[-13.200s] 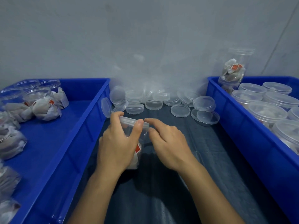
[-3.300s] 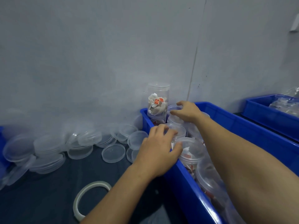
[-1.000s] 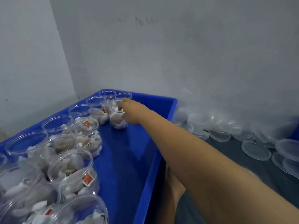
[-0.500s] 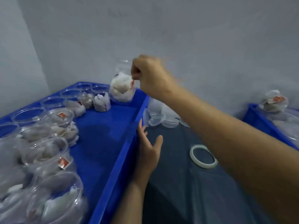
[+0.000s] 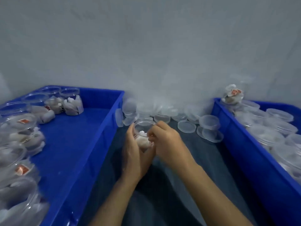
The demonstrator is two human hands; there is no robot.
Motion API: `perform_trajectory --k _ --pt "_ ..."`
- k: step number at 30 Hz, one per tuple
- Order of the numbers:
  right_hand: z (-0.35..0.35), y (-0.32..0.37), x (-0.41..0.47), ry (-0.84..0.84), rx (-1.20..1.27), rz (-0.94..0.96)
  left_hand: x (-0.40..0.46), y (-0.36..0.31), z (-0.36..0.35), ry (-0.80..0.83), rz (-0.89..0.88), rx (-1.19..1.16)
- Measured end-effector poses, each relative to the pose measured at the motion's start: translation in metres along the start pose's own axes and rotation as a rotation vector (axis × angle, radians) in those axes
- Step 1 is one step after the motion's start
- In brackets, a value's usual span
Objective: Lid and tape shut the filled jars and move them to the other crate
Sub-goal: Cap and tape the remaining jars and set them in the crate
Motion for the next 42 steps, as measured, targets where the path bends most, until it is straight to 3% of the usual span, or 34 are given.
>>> perform_trajectory --k 5,7,9,12,15,19,24,28,32,36,42 --pt "0.005 -0.013 -0.012 -0.184 0.195 0.100 0.000 0.006 -0.004 -0.004 -0.031 -0.002" --pt "0.013 -0.041 -0.012 -0.295 0.229 0.015 0.000 0.006 -0.005 -0.005 -0.038 -0.012" --pt "0.020 -0.088 -0.008 -0.362 0.165 -0.205 0.001 0.006 -0.008 0.016 -0.021 -0.040" --pt "0.012 -0.153 -0.007 -0.111 -0.085 -0.602 0.000 0.007 -0.011 0.058 -0.007 -0.059" --pt "0.004 -0.179 -0.007 0.068 -0.288 -0.700 0.000 0.006 -0.013 0.068 -0.015 -0.061" --pt "0.005 -0.184 -0.001 0.035 -0.417 -0.680 0.000 0.008 -0.013 0.052 -0.020 -0.045" --pt "0.011 -0.179 0.000 -0.072 -0.363 -0.685 0.001 0.009 -0.014 0.041 -0.032 -0.037" --pt "0.027 -0.165 0.006 -0.236 -0.234 -0.644 0.000 0.009 -0.013 0.059 -0.022 -0.040" --pt "0.050 -0.143 0.033 -0.272 -0.083 -0.613 -0.002 0.003 -0.011 0.078 -0.058 -0.011" --pt "0.067 -0.105 0.055 -0.195 0.220 -0.527 -0.004 -0.008 -0.004 0.037 -0.103 0.016" --pt "0.053 -0.057 0.058 0.090 0.995 -0.436 -0.004 -0.017 -0.002 -0.030 -0.148 -0.042"
Point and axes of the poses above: each hand's wrist, its own x-axis towards the middle knuckle, its own z-axis out of the back of the hand, y = z × x, the point moved 6 cm from there along x, towards the middle knuckle
